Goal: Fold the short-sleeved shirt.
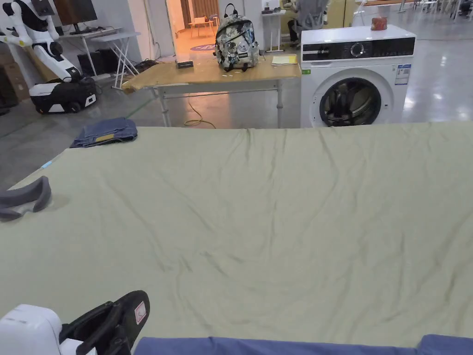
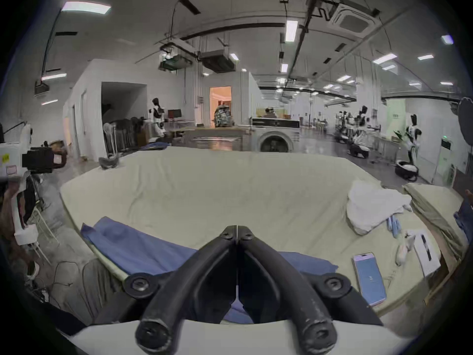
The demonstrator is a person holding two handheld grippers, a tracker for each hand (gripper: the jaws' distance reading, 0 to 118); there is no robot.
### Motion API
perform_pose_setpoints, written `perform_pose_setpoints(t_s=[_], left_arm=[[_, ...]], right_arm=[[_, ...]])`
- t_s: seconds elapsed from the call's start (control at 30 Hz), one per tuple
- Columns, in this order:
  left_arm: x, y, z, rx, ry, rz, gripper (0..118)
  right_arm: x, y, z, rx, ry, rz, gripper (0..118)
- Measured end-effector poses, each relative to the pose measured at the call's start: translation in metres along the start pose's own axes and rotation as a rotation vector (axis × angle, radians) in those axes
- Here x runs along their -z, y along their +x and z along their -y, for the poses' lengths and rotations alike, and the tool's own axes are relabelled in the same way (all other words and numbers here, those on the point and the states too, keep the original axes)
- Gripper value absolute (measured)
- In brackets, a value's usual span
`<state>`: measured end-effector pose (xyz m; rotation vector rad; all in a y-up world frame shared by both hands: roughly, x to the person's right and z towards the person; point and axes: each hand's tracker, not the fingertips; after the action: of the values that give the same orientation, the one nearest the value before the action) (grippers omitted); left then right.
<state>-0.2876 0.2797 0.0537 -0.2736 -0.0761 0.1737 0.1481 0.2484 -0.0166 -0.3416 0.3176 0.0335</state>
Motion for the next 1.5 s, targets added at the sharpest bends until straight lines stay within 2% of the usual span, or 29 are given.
perform_pose_setpoints(t_s=[0.07,0.13,0.2,0.23,0.27,0.3,0.33,0.37,0.47,0.57,0.63,0.67,0.8,0.83,0.93,0.97,1.03,1.1,1.23,1.3,1.33,1.4,1.5], left_arm=[[0.003,-0.026,0.002,-0.120,-0.045,0.015,0],[0.009,-0.067,0.009,-0.272,-0.127,-0.049,3],[0.014,-0.112,0.024,-0.397,-0.162,-0.043,38],[0.019,-0.136,0.037,-0.509,-0.178,0.024,64],[0.027,-0.155,0.048,-0.621,-0.198,0.084,99],[0.033,-0.169,0.061,-0.694,-0.222,0.104,108],[0.039,-0.182,0.077,-0.784,-0.220,0.121,108],[0.045,-0.190,0.089,-0.817,-0.252,0.124,108],[0.070,-0.200,0.122,-0.815,-0.338,0.188,108],[0.097,-0.198,0.149,-0.885,-0.432,0.218,108],[0.104,-0.197,0.147,-0.928,-0.311,0.302,108],[0.107,-0.196,0.144,-0.976,-0.306,0.286,108],[0.135,-0.177,0.146,-1.002,-0.426,0.376,105],[0.139,-0.172,0.143,-1.002,-0.414,0.355,98],[0.148,-0.158,0.142,-1.032,-0.464,0.307,21],[0.149,-0.155,0.140,-1.018,-0.450,0.316,6],[0.147,-0.155,0.132,-1.041,-0.425,0.319,4],[0.133,-0.159,0.113,-1.047,-0.314,0.314,4],[0.106,-0.188,0.064,-1.000,-0.227,0.265,3],[0.093,-0.191,0.034,-0.902,-0.234,0.197,3],[0.094,-0.194,0.022,-0.810,-0.252,0.159,3],[0.094,-0.173,0.000,-0.693,-0.284,0.121,3],[0.112,-0.139,-0.005,-0.597,-0.314,0.187,3]], right_arm=[[-0.001,0.000,0.000,0.005,-0.004,-0.018,0],[-0.003,0.006,0.005,0.012,-0.016,-0.049,0],[-0.008,0.011,0.010,0.020,-0.020,-0.044,0],[-0.007,0.014,0.013,0.044,-0.036,-0.050,0],[-0.007,0.018,0.016,0.083,-0.054,-0.059,0],[-0.006,0.021,0.018,0.111,-0.060,-0.055,0],[-0.007,0.025,0.020,0.141,-0.065,-0.056,0],[-0.005,0.025,0.022,0.163,-0.073,-0.060,0],[-0.009,0.031,0.026,0.203,-0.071,-0.057,0],[-0.010,0.031,0.025,0.220,-0.086,-0.057,0],[-0.010,0.030,0.025,0.210,-0.097,-0.043,0],[-0.011,0.030,0.025,0.208,-0.100,-0.039,0],[-0.011,0.026,0.024,0.247,-0.099,-0.062,0],[-0.012,0.025,0.023,0.243,-0.104,-0.062,0],[-0.015,0.018,0.022,0.203,-0.110,-0.051,0],[-0.016,0.018,0.021,0.199,-0.113,-0.056,0],[-0.019,0.016,0.021,0.189,-0.114,-0.057,0],[-0.021,0.017,0.021,0.189,-0.113,-0.052,0],[-0.022,0.025,0.026,0.235,-0.105,-0.056,0],[-0.021,0.028,0.030,0.262,-0.101,-0.054,0],[-0.020,0.030,0.032,0.284,-0.098,-0.057,0],[-0.016,0.031,0.035,0.318,-0.102,-0.057,0],[-0.015,0.028,0.034,0.325,-0.097,-0.060,0]])
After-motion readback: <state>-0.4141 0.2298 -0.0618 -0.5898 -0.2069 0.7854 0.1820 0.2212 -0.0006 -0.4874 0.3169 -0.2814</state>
